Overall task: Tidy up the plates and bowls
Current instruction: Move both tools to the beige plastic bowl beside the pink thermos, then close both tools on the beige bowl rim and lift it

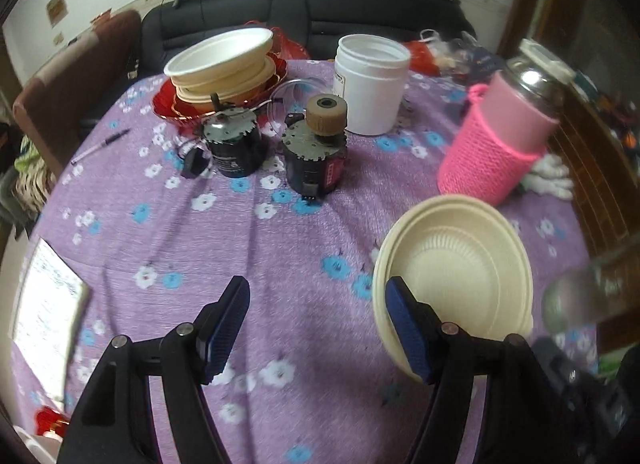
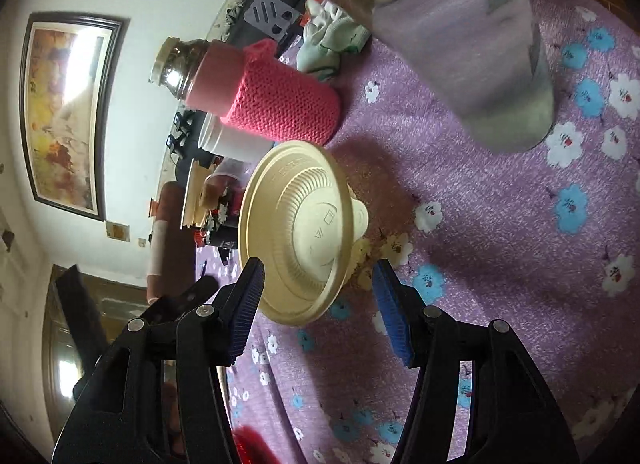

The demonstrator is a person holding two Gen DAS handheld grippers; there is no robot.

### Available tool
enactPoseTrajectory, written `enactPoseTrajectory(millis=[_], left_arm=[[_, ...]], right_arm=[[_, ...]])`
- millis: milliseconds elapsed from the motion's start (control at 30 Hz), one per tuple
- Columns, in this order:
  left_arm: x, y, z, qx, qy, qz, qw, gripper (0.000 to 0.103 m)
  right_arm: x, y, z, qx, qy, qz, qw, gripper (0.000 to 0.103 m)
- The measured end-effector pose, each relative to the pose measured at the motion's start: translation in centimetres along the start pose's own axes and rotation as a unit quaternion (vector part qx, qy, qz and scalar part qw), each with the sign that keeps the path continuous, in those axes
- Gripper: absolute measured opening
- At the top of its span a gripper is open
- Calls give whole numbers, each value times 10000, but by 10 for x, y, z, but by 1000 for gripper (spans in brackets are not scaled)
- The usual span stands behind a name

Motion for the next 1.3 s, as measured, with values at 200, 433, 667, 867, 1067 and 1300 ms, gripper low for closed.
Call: enactPoseTrajectory(millis=[200, 433, 667, 867, 1067, 1300], left_arm=[[-9, -11, -8, -22, 156, 98, 9998, 71], [-22, -17, -20, -236, 160, 235, 9993, 71], [-28, -23, -21, -327, 82, 199, 9992, 71], [-28, -25, -23, -375, 105, 177, 9991, 71], [-30, -30, -27, -360, 114, 143, 9992, 71], [-30, -34, -30, -342, 125, 110, 9993, 71]], right_arm=[[-1, -6, -1, -56, -70, 63, 9999, 56], [1, -8, 1, -281, 68, -64, 9996, 57], [-5, -18, 0, -313, 126, -318, 9989, 56], [-6, -20, 0, -413, 287, -439, 9978, 56], [-7, -20, 0, -509, 410, -545, 9964, 56], [-8, -24, 1, -589, 530, -673, 9946, 56]])
Point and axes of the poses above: each gripper's, at about its wrist camera, not at the fingertips, and y roughly against the way its jaws point, x to its left, z to its top, the point moved 7 cm from there along -y, roughly the way its jaws point, and after that the axes turned 14 degrees about -x, right-handed, at the moved point
